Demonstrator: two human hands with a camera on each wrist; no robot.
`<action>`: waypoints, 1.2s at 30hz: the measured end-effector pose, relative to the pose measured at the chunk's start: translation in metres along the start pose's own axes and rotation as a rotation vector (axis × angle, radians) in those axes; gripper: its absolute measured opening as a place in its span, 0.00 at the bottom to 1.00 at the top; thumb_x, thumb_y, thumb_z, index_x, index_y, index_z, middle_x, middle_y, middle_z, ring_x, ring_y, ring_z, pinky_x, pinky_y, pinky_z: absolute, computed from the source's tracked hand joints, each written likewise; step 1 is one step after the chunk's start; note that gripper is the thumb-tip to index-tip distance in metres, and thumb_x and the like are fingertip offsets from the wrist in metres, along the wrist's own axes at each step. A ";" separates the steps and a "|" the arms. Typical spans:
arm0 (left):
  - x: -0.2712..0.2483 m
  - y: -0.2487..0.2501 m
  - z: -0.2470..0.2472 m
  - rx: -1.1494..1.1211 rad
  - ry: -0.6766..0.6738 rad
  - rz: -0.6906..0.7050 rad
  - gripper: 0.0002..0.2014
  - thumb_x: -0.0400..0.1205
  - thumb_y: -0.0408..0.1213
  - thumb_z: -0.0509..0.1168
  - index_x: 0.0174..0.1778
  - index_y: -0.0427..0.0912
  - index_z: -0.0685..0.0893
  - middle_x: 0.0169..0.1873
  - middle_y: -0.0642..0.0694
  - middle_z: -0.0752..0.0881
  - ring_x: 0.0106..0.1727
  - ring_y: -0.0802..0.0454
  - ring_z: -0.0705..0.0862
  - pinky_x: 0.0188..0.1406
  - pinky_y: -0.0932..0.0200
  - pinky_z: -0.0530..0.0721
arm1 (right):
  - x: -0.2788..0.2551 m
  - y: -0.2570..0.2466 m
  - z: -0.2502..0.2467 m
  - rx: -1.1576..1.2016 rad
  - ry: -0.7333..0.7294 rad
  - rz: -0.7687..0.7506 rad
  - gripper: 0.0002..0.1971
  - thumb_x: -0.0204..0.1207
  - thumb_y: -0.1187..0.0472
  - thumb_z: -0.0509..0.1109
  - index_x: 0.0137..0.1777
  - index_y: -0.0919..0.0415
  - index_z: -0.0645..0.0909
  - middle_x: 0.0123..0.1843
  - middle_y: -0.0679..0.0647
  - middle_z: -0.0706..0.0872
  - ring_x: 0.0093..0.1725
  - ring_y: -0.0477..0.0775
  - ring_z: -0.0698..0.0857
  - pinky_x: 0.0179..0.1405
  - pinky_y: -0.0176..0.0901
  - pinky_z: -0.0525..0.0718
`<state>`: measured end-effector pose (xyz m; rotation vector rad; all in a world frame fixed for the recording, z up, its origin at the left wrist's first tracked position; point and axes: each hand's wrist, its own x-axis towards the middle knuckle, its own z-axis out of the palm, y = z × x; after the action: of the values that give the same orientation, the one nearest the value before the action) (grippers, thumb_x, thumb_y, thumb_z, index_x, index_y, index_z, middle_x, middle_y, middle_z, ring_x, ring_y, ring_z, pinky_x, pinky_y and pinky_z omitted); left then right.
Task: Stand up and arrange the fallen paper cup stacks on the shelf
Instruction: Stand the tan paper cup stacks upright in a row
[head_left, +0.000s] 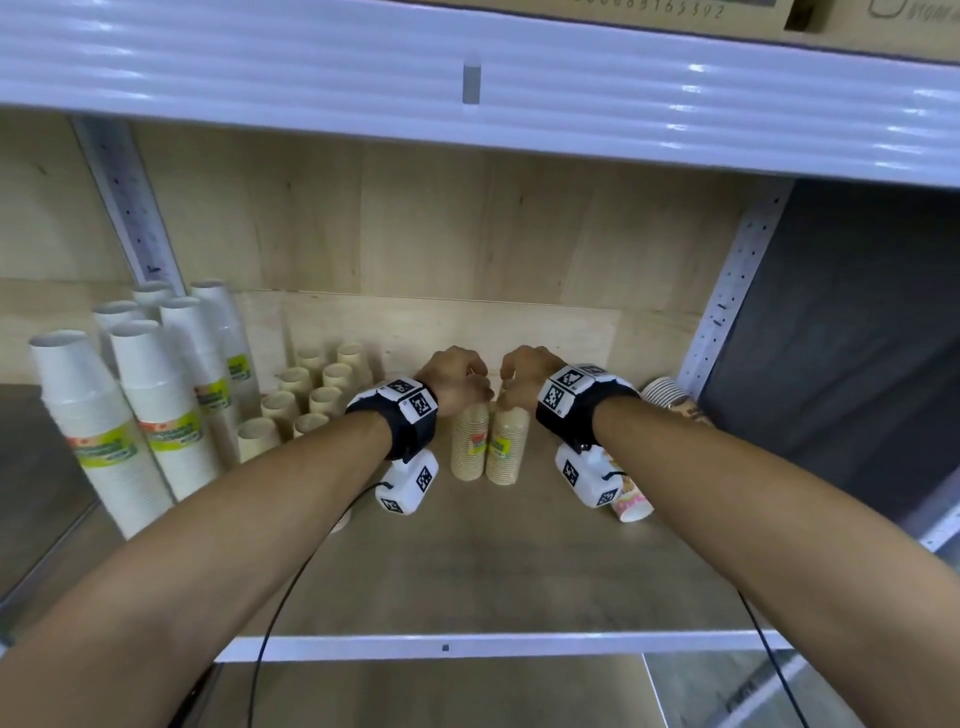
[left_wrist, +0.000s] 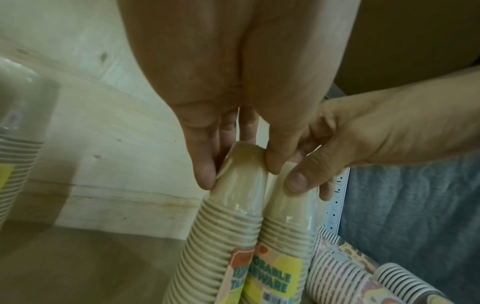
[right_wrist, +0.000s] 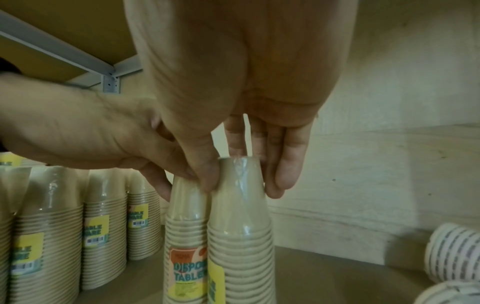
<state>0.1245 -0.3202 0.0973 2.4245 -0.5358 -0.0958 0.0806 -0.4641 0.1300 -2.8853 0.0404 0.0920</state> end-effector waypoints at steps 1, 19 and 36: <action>0.000 0.001 0.000 -0.001 -0.004 0.004 0.19 0.77 0.43 0.71 0.64 0.43 0.85 0.61 0.44 0.84 0.59 0.48 0.82 0.53 0.58 0.79 | 0.000 0.000 0.000 -0.001 0.005 0.000 0.20 0.70 0.61 0.77 0.63 0.63 0.83 0.62 0.59 0.85 0.59 0.59 0.85 0.51 0.42 0.82; -0.003 0.014 -0.010 0.009 -0.021 0.034 0.18 0.77 0.36 0.72 0.64 0.39 0.86 0.61 0.43 0.86 0.59 0.49 0.84 0.50 0.62 0.78 | 0.001 -0.001 0.001 0.057 -0.020 0.037 0.15 0.69 0.64 0.74 0.53 0.72 0.85 0.48 0.63 0.88 0.48 0.61 0.88 0.36 0.38 0.77; -0.024 0.029 -0.034 0.205 -0.151 -0.040 0.17 0.76 0.36 0.73 0.61 0.45 0.88 0.53 0.49 0.82 0.50 0.51 0.84 0.37 0.63 0.82 | -0.015 -0.016 -0.014 -0.032 -0.115 -0.064 0.20 0.70 0.61 0.75 0.62 0.67 0.84 0.60 0.63 0.87 0.53 0.58 0.87 0.39 0.40 0.78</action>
<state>0.0992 -0.3116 0.1406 2.6429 -0.5904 -0.2542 0.0667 -0.4521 0.1489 -2.9039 -0.0748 0.2491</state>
